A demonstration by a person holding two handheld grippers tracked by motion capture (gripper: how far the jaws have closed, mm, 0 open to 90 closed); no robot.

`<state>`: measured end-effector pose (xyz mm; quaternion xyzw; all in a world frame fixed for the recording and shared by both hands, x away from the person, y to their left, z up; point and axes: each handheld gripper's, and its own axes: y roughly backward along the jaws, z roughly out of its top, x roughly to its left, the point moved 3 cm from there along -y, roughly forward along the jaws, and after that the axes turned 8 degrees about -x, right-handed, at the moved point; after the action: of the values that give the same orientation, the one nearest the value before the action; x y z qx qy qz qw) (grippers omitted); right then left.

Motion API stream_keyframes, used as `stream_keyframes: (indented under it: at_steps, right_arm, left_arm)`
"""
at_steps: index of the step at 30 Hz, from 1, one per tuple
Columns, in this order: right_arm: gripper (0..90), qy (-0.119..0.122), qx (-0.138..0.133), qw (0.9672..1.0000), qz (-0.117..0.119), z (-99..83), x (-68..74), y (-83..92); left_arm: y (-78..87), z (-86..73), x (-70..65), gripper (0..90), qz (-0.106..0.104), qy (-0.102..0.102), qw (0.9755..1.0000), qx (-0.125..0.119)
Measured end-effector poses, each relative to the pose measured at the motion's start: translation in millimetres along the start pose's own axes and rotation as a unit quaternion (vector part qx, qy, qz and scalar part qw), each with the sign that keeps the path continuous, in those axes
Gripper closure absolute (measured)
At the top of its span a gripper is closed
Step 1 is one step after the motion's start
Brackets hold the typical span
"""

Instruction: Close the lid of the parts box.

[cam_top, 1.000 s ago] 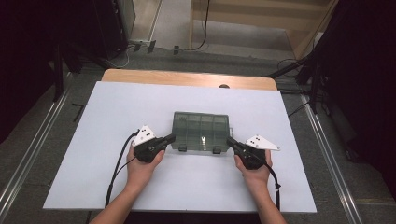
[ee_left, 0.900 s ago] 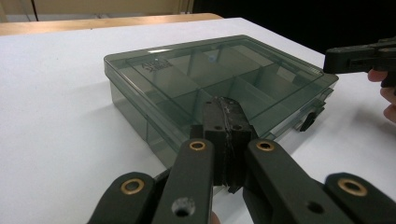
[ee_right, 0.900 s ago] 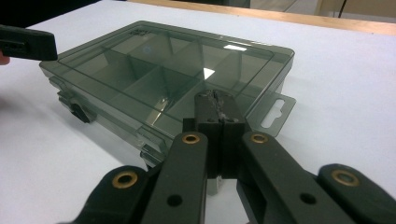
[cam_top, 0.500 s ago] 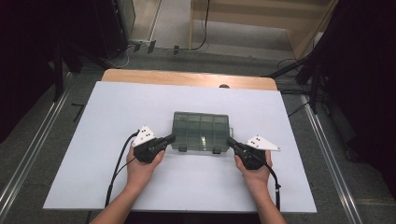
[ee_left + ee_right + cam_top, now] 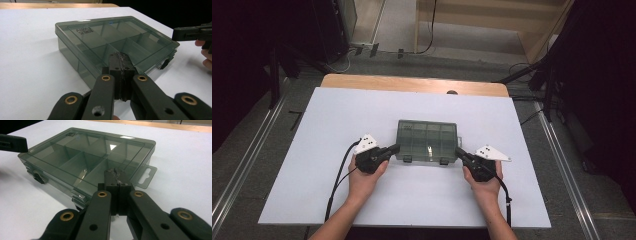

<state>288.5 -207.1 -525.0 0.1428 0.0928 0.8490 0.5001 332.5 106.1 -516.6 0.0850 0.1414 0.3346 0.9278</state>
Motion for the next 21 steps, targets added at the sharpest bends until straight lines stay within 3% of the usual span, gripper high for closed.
stream_keyframes:
  at_steps: [2,4,6,9,10,11,12,13,16,17,18,21]
  right_arm:
    - [90.0,-0.002,-0.001,1.0,0.002,0.2,-0.4,0.1]
    - [78.0,-0.008,-0.005,0.9999,0.012,0.7,-1.3,0.8]
    - [67.5,-0.009,-0.012,0.9997,0.019,2.3,-1.8,3.2]
    - [54.6,-0.011,-0.028,0.9994,0.017,5.6,-3.0,7.6]
    - [40.9,-0.008,-0.034,0.9993,0.014,7.3,-3.7,10.0]
    - [40.9,-0.008,-0.034,0.9993,0.014,7.3,-3.7,10.0]
    - [24.3,-0.008,-0.038,0.9991,0.015,8.3,-3.8,11.5]
    - [24.3,-0.008,-0.038,0.9991,0.015,8.3,-3.8,11.5]
    - [5.7,-0.008,-0.044,0.9989,0.016,10.2,-4.1,14.6]
    - [0.0,-0.009,-0.046,0.9987,0.018,10.7,-4.3,15.9]
    - [0.0,-0.009,-0.049,0.9985,0.022,11.0,-5.2,17.0]
    - [0.0,-0.012,-0.053,0.9983,0.021,11.1,-7.8,20.1]
  left_arm:
    - [0.1,0.2,-0.5,88.9,-0.003,-0.003,1.0,0.0]
    - [1.0,1.2,-1.6,80.6,-0.006,-0.007,1.0,-0.004]
    - [3.7,3.1,-2.8,78.0,-0.012,-0.012,0.9998,-0.008]
    - [6.6,5.6,-6.7,67.7,-0.014,-0.026,0.9995,-0.014]
    - [6.9,6.5,-8.1,52.9,-0.01,-0.032,0.9994,-0.012]
    - [7.0,7.0,-8.6,52.9,-0.01,-0.032,0.9994,-0.01]
    - [7.1,7.5,-9.0,37.5,-0.011,-0.03,0.9994,-0.01]
    - [7.7,7.8,-9.3,37.5,-0.012,-0.028,0.9995,-0.009]
    - [10.1,8.2,-9.5,11.7,-0.016,-0.033,0.9993,-0.006]
    - [11.2,8.2,-9.5,6.8,-0.019,-0.035,0.9992,-0.007]
    - [12.3,8.6,-9.1,1.4,-0.019,-0.035,0.9992,-0.007]
    - [16.4,8.8,-9.5,0.0,-0.019,-0.042,0.9989,-0.01]
